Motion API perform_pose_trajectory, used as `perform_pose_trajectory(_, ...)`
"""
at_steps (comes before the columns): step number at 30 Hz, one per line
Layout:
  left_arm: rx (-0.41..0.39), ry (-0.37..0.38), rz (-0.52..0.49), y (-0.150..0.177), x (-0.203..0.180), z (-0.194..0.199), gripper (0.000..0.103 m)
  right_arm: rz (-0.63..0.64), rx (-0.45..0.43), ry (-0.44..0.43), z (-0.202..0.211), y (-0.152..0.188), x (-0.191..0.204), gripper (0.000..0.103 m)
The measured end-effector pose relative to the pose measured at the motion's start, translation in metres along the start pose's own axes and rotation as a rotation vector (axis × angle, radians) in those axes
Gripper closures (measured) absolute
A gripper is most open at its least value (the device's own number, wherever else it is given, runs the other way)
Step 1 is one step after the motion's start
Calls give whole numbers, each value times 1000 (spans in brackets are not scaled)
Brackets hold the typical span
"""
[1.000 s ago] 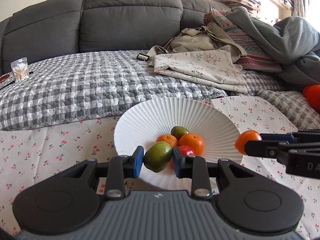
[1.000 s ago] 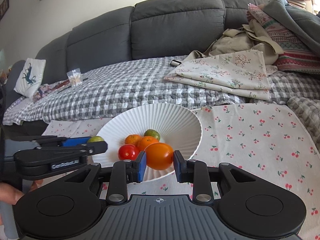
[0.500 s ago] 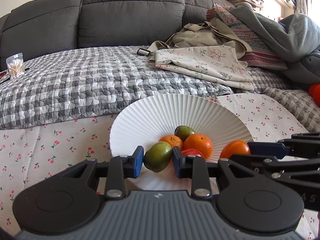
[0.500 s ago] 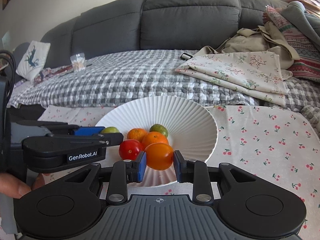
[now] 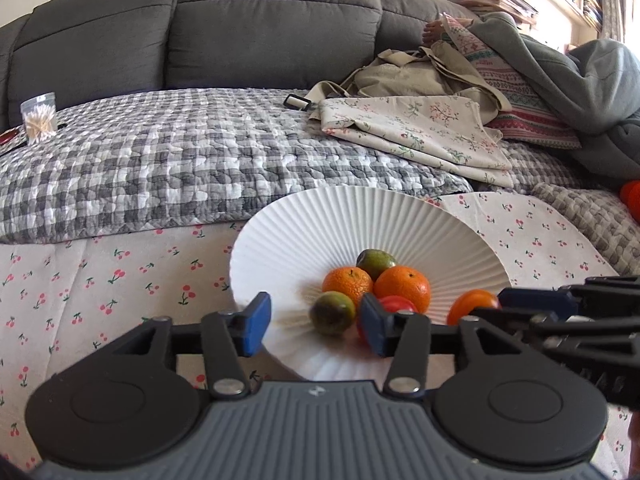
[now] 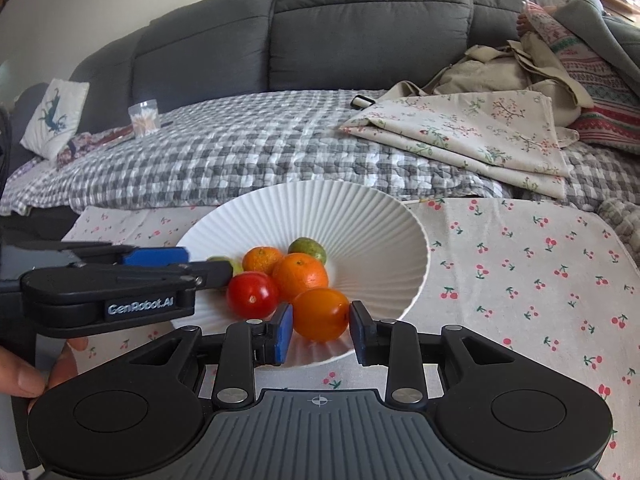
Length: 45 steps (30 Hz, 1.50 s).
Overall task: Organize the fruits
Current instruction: 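Open the left tool to drop the lime while the right tool releases the tomato, then move both open tools back to the kiwis and small tomatoes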
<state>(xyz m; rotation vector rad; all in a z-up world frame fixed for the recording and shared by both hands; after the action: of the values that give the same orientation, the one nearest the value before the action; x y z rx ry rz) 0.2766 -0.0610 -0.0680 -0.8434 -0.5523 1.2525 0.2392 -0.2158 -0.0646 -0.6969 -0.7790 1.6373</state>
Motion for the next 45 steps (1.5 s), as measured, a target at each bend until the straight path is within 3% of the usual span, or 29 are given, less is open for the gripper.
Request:
perform_pose_trajectory(5,-20,-19,6,-3,5,7,42,-95,-37,-27,16,-10,-15,70)
perform_pose_trajectory(19,-22,-22,70,-6,16,41,40,-275,-67,-39,58,-15,-47,68)
perform_pose_trajectory(21,-17,-23,52,-4,13,49,40,-278,-59,-47,64,-13,-44,64)
perform_pose_trajectory(36,85,64,18,32,-5,86,40,-168,-46,-47,96,7,-14,64)
perform_pose_trajectory(45,129,118,-53,46,-22,91,39,-150,-44,-53,114,21,-6,63)
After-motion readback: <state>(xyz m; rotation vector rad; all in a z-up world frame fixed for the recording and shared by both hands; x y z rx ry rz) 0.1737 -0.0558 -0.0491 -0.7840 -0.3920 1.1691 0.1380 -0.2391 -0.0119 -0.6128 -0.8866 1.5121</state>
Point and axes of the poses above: each gripper's, at about its wrist camera, not at the fingertips, and z roughly against the way its jaws point, x to its left, y to its underside, the point moved 7 cm from there along -z, roughly the way its jaws point, and after that the axes turned 1 degree about x, right-handed, at the moved point
